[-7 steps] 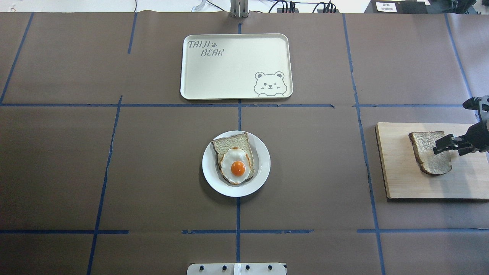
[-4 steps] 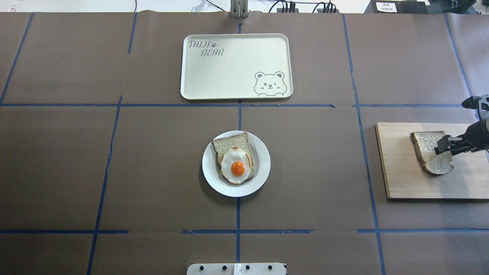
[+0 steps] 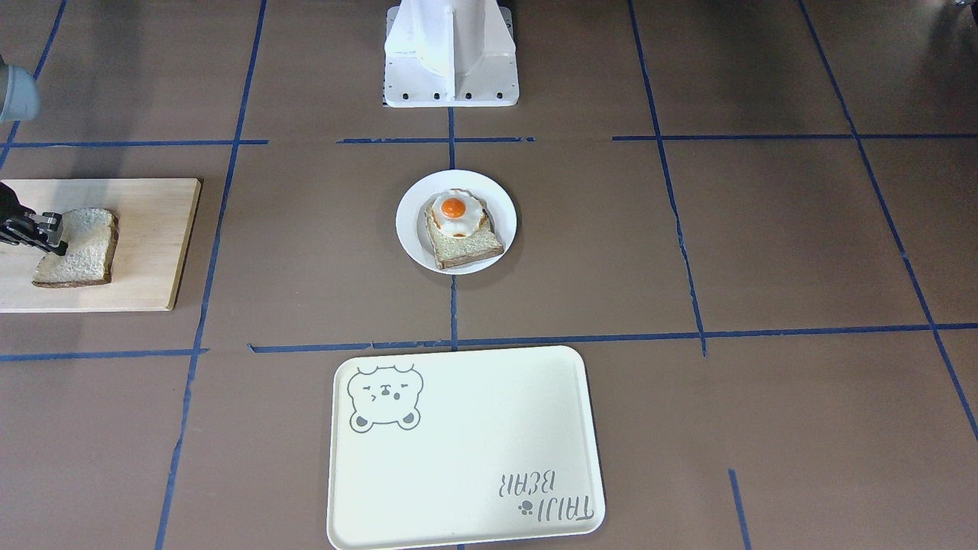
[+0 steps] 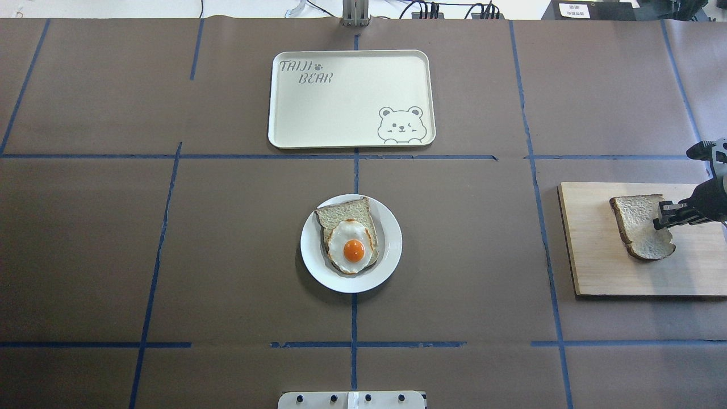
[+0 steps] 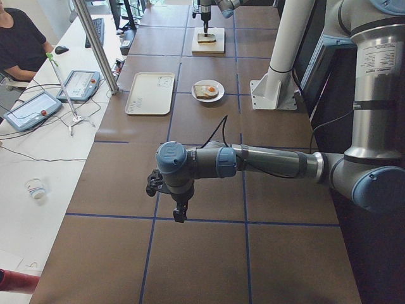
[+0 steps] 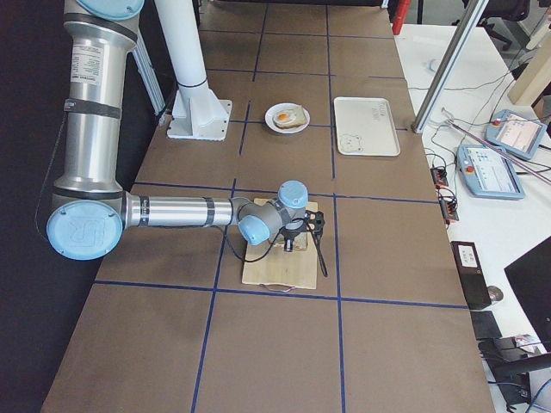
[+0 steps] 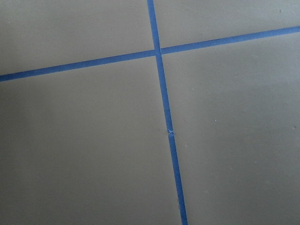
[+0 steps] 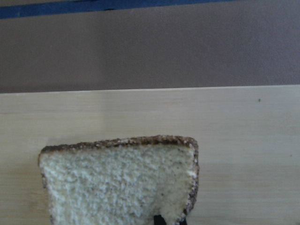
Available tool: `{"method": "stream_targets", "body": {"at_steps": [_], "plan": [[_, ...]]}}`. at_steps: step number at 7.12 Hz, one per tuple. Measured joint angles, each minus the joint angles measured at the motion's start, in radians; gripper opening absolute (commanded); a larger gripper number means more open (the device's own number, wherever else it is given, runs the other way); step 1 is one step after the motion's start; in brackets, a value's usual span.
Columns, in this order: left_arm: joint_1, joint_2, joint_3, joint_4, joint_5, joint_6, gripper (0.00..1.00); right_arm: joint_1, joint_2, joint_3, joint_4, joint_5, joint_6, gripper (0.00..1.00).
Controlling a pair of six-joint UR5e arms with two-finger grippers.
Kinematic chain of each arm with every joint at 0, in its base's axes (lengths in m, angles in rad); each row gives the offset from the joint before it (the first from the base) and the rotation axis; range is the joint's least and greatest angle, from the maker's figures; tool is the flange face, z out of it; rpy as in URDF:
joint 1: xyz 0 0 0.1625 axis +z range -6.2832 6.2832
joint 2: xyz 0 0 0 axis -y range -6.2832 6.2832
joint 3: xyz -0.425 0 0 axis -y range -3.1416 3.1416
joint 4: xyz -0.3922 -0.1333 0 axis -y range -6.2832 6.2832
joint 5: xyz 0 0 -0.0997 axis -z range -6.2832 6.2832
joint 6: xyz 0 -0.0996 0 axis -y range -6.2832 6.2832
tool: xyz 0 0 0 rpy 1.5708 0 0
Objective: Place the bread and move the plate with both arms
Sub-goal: 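Lift the bread slice with the right gripper and carry it over the plate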
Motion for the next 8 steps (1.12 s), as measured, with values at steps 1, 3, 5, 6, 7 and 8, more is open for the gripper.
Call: {"method": "stream_targets", "body": {"at_steps": [1,3,5,6,7,8], "plan": [[-0.001,0.0,-0.003,0.0,0.0,-0.001,1.0,0.001,-0.001,0.008,0.0,0.002,0.0,0.0],[0.0,0.0,-0.007,0.001,0.0,-0.001,1.0,0.024,0.001,0.039,0.002,0.074,0.0,0.0],[0.0,-0.002,-0.01,0.001,0.0,-0.003,1.0,0.09,0.045,0.05,0.014,0.225,0.015,0.0],[0.0,-0.003,-0.011,0.002,0.0,-0.003,1.0,0.108,0.105,0.049,0.017,0.293,0.054,0.0],[0.0,-0.003,-0.012,0.002,-0.001,-0.004,1.0,0.113,0.181,0.047,0.018,0.335,0.112,0.0],[0.0,-0.004,-0.012,0.002,-0.001,-0.004,1.0,0.11,0.262,0.042,0.019,0.361,0.168,0.0]]}}
